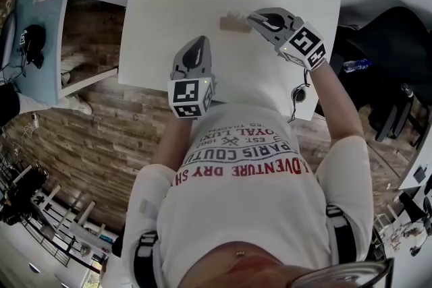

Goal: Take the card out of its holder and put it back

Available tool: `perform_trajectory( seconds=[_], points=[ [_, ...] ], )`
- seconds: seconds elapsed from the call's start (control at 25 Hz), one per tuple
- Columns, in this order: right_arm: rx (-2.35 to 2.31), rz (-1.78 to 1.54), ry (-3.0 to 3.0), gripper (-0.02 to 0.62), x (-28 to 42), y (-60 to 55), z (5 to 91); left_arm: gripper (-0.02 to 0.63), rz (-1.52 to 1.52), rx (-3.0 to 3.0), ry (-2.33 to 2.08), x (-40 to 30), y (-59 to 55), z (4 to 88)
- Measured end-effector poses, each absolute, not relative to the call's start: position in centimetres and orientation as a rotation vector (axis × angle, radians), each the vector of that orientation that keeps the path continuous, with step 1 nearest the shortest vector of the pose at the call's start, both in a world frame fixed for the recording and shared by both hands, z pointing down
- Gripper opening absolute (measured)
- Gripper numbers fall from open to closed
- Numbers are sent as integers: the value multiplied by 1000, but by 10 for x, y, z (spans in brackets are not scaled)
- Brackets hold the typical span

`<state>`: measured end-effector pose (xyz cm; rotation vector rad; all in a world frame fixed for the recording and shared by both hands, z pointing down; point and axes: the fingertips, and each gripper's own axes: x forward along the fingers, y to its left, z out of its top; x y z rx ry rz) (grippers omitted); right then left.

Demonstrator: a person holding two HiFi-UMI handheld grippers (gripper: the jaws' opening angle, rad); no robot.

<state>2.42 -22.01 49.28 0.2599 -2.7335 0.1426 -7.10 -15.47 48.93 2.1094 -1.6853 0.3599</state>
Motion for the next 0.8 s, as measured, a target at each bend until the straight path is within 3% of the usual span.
perform_trajectory(
  seconds=[0.8],
  points=[
    [-96,49,-2704,35,1,-213,503,25,407,2061,-1684,-76,-150,508]
  ],
)
